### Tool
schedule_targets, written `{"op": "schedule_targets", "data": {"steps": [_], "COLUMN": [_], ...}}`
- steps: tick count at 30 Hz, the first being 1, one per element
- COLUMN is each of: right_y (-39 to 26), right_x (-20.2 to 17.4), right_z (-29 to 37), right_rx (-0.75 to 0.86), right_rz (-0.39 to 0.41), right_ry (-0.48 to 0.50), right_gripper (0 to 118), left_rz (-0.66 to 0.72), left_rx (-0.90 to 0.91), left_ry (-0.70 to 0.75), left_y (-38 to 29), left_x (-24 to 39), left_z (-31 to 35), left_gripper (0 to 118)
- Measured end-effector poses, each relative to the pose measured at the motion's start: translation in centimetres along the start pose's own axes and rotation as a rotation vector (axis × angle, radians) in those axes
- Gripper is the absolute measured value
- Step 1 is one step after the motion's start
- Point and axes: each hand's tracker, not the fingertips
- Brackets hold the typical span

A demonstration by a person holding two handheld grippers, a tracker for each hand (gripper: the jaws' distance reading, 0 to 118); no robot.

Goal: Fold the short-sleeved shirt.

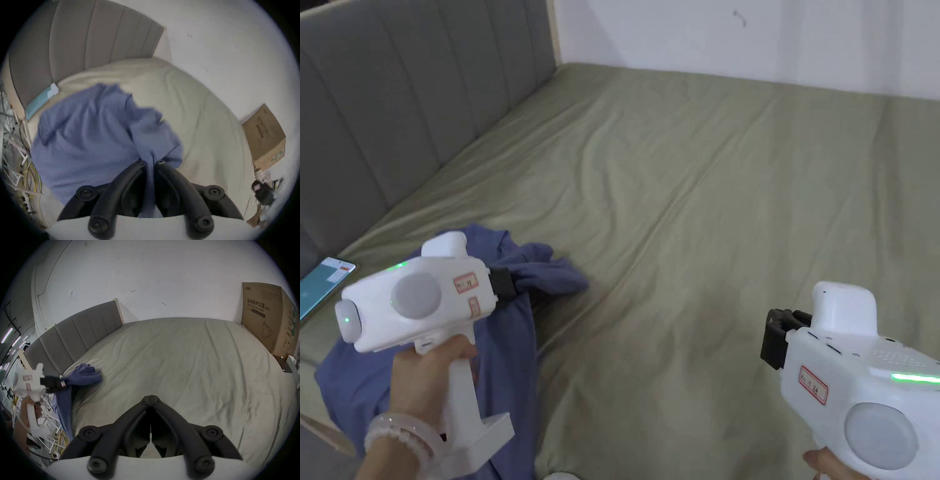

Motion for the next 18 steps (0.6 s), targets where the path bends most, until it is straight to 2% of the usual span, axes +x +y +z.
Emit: {"op": "schedule_targets", "data": {"steps": [3, 8, 11, 14, 15, 16, 18], "right_y": [0.3, 1.0, 1.2, 1.3, 1.2, 1.1, 0.5], "right_x": [1.5, 5.0, 8.0, 10.9, 11.9, 12.8, 15.2], "right_z": [1.7, 5.8, 8.7, 11.9, 12.9, 13.7, 15.0], "right_rx": [0.034, 0.106, 0.156, 0.201, 0.215, 0.220, 0.229], "right_rz": [-0.056, -0.085, -0.136, -0.157, -0.163, -0.163, -0.183], "right_ry": [-0.009, -0.075, -0.123, -0.202, -0.263, -0.325, -0.378], "right_gripper": [0, 0, 0, 0, 0, 0, 0], "left_rz": [-0.064, -0.176, -0.241, -0.309, -0.351, -0.361, -0.354], "left_rx": [0.078, 0.161, 0.173, 0.163, 0.157, 0.146, 0.095], "left_ry": [-0.064, -0.288, -0.460, -0.647, -0.699, -0.747, -0.837], "left_y": [3.5, 6.7, 6.2, 4.3, 3.1, 2.3, -0.2], "left_x": [4.1, 14.7, 22.2, 28.9, 30.7, 32.0, 34.6], "left_z": [2.5, 6.4, 9.0, 11.2, 11.7, 11.6, 11.6], "left_gripper": [5, 5, 5, 5, 5, 5, 5]}}
